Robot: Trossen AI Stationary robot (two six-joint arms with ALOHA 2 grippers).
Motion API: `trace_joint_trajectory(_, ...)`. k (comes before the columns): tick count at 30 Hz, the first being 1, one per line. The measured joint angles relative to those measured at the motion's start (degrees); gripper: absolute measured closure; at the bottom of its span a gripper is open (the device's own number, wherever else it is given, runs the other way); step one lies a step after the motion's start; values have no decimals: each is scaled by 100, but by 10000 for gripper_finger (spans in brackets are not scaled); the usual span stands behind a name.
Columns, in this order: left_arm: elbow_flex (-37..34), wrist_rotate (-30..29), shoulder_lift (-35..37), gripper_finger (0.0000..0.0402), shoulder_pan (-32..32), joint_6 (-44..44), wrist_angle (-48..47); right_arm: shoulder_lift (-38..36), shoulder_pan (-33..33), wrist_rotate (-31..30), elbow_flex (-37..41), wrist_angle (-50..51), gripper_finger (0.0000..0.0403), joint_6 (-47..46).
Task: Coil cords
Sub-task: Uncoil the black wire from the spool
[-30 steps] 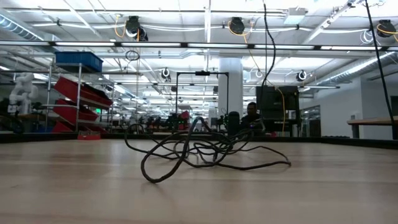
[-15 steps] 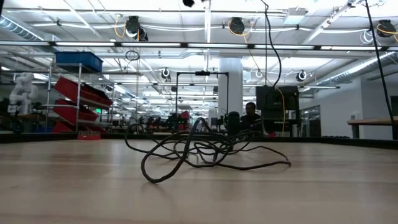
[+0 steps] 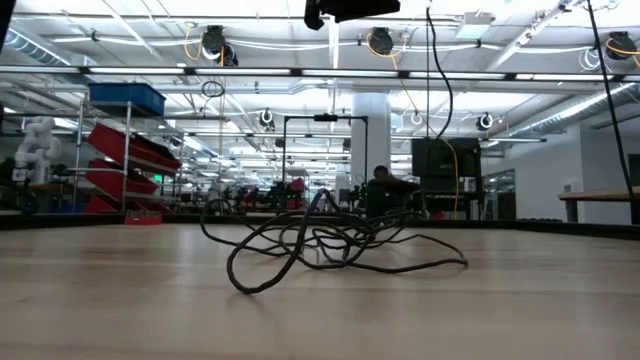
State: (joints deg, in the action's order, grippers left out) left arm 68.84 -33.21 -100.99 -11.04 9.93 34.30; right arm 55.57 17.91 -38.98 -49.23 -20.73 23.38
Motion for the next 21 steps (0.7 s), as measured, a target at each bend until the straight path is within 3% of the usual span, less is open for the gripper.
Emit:
trace_joint_trajectory(4, 0, -21, 41, 233, -65, 302, -25, 11, 2, 0, 0, 28, 403, 26)
trace_joint_trajectory(7, -1, -368, 179, 233, -168, 707, -319, 9, 2, 0, 0, 60, 403, 26)
trace_joint_trajectory(12, -2, -564, 682, 233, -274, 435, -939, 11, 2, 0, 0, 96, 403, 26)
trace_joint_trajectory(17, 0, 158, 856, 233, -296, -336, -1076, 24, 2, -2, 0, 88, 403, 0)
trace_joint_trajectory(21, 0, 269, 677, 233, -220, -515, -933, 62, 2, 1, 0, -3, 403, 2)
